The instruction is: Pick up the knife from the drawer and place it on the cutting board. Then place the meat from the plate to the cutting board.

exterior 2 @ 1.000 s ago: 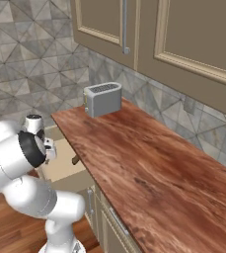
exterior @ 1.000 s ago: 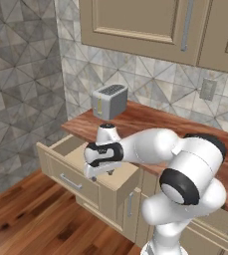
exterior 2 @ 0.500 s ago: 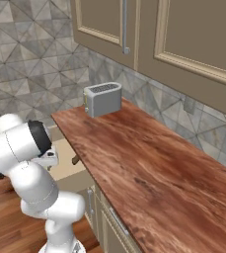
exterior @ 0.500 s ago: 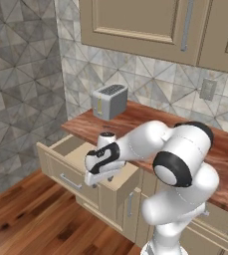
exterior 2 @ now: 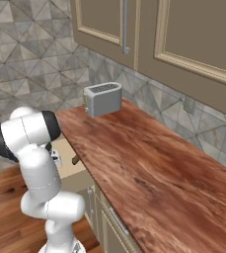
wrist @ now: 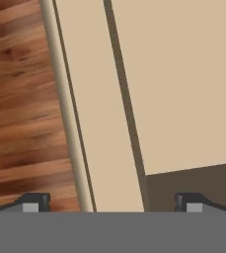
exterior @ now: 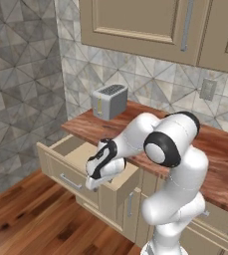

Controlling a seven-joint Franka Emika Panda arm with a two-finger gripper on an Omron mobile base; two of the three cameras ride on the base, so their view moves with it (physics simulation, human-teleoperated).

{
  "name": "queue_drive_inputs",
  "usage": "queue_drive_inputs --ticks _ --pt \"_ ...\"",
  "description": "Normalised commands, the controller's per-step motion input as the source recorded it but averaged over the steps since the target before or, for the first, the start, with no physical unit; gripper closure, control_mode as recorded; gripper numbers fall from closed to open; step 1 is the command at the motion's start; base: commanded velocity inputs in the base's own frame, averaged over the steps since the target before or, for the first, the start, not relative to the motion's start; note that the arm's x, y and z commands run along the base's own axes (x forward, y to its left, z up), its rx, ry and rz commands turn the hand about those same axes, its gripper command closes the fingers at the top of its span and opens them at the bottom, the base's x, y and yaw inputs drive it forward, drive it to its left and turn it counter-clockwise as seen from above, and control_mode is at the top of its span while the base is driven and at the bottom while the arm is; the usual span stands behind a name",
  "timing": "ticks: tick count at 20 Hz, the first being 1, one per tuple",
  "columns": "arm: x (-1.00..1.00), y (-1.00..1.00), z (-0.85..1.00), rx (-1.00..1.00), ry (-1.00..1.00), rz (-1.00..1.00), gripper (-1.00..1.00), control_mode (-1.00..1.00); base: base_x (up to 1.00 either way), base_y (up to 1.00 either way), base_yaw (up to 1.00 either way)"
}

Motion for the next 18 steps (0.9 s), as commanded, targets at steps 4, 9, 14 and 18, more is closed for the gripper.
queue_drive_inputs --ticks 4,9,14,18 --pt "0.16 0.0 -0.32 0.0 0.0 0.06 -1.0 -1.0 0.0 0.0 0.0" --pt "-0.15 0.55 -0.34 0.05 0.0 0.06 -1.0 -1.0 0.0 0.0 0.0" --pt "-0.54 1.0 -0.16 0.08 -0.01 0.02 -1.0 -1.0 0.0 0.0 0.0" --pt "-0.62 1.0 -0.06 0.09 0.0 0.02 -1.0 -1.0 0.0 0.0 0.0"
